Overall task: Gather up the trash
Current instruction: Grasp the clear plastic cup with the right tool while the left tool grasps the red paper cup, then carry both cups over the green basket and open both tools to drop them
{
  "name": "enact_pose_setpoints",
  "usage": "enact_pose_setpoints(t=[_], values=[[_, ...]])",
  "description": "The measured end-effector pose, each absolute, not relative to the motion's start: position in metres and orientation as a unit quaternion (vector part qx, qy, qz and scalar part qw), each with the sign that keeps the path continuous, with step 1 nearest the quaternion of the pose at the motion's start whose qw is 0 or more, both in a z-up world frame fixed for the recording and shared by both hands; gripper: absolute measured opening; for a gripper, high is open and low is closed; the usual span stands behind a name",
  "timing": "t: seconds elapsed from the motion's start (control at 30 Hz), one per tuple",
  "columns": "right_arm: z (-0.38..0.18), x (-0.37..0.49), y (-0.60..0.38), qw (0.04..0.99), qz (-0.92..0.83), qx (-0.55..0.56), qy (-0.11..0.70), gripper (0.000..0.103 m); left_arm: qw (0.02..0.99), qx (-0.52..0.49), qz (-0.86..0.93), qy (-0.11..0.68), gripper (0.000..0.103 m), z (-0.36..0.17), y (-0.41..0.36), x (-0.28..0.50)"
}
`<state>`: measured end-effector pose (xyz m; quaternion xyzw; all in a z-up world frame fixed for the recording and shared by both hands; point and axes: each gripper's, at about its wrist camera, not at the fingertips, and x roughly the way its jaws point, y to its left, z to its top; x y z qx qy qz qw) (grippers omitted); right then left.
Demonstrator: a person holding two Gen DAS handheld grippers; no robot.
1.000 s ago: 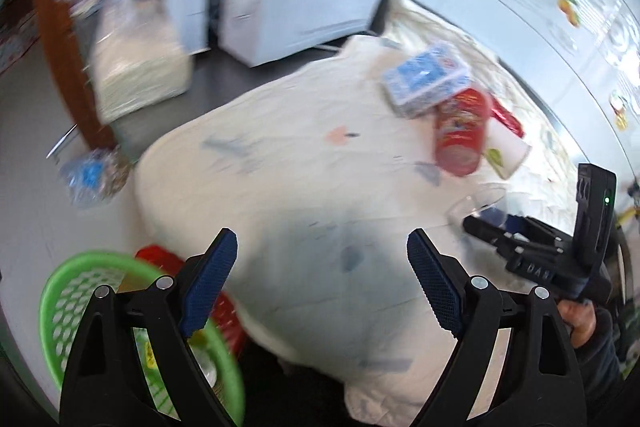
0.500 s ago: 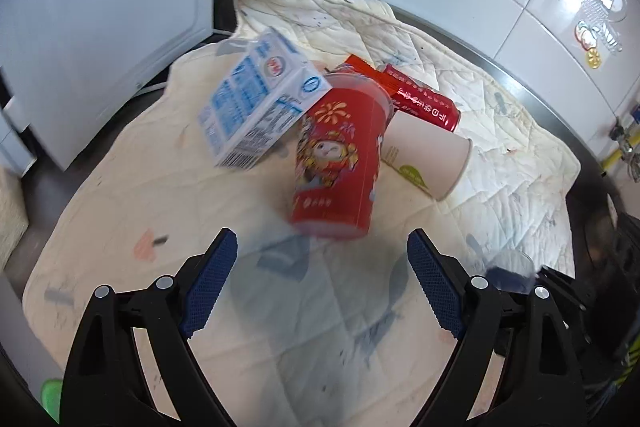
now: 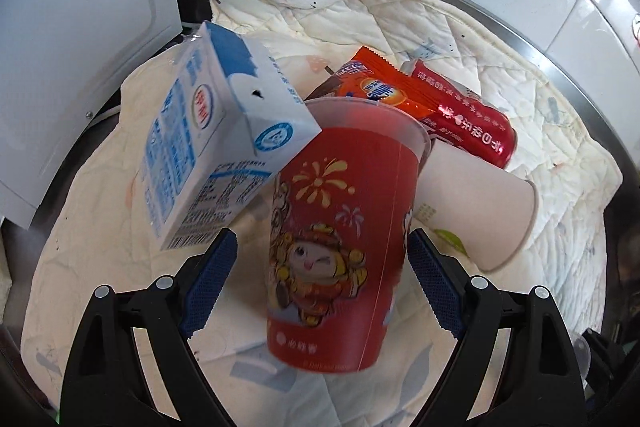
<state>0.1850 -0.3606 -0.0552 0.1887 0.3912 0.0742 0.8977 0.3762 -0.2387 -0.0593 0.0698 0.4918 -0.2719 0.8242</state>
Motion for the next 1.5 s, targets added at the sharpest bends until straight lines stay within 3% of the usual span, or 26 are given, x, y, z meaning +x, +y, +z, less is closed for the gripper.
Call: enact_pose_setpoints(t=[0.07, 0.17, 0.67, 0.9, 1.2, 1.5], values=[[-0.057, 0.184, -0.361, 0.897, 0.073, 0.190, 0.392, 0.059, 0.826, 0.071, -0.270, 0.490, 0.084, -0.061, -0.242, 0.379], [-0.058, 0.183, -0.363, 0.897, 0.070, 0.191, 0.392, 0.059, 0.821, 0.070, -0.284, 0.490, 0.071, -0.062, -0.248, 0.379], [-0.045, 0.161, -0.349, 0.902, 0.070, 0.186, 0.383, 0.059, 0.833, 0.053, -0.292, 0.467, 0.069, -0.027, -0.202, 0.313], [-0.032, 0.146, -0.318, 0.905, 0.095, 0.168, 0.378, 0.059, 0.844, 0.020, -0.285, 0.454, 0.069, -0.010, -0.133, 0.265], [-0.014, 0.139, -0.248, 0.904, 0.159, 0.130, 0.375, 0.059, 0.885, -0.036, -0.199, 0.420, 0.069, 0.010, 0.010, 0.202], [-0.019, 0.149, -0.132, 0.872, 0.270, 0.085, 0.399, 0.059, 0.893, -0.086, -0.063, 0.436, 0.070, -0.023, 0.142, 0.155]])
